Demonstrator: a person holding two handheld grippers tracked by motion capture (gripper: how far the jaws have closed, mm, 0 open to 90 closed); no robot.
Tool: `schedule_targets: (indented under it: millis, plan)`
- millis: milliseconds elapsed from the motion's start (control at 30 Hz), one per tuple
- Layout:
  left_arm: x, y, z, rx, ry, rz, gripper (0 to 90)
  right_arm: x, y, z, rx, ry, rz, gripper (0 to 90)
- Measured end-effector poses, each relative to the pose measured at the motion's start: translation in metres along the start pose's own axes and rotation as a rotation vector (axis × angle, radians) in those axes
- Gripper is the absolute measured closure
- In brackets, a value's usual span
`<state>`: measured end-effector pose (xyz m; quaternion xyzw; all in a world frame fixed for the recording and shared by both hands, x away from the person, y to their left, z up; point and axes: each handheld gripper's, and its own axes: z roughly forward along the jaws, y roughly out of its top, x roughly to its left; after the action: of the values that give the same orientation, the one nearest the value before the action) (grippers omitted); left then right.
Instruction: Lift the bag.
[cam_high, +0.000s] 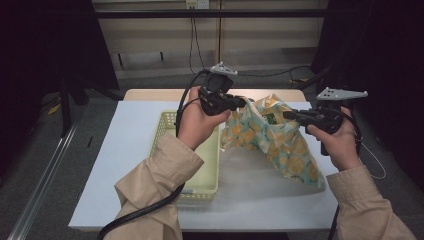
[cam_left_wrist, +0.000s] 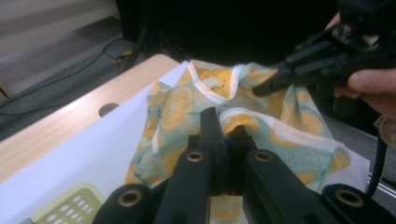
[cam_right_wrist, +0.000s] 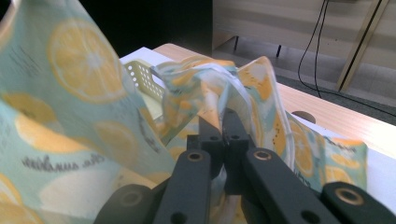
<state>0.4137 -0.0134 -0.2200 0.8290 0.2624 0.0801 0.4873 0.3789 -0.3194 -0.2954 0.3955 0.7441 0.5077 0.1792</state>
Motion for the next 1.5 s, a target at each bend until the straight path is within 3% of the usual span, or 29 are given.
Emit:
schedule_targets:
  millis: [133,333,700,1067,1500]
  plan:
    - [0.002,0.003,-0.007,0.012,0.031,0.019,90.0,0.002,0.000,0.002,-0.002,0.010,-0.001,90.0]
    - [0.008,0.009,-0.016,0.000,0.048,0.011,90.0,0.004,0.006,0.005,-0.001,0.012,-0.007,90.0]
    - [0.009,0.030,-0.032,-0.024,0.082,0.040,90.0,0.009,0.034,-0.002,-0.030,0.000,-0.024,90.0]
    - [0.016,0.038,-0.036,-0.040,0.098,0.034,90.0,0.009,0.054,-0.002,-0.058,-0.008,-0.018,90.0]
    - [0.028,0.052,-0.050,-0.084,0.135,0.028,90.0,0.012,0.091,0.003,-0.122,-0.020,-0.035,90.0]
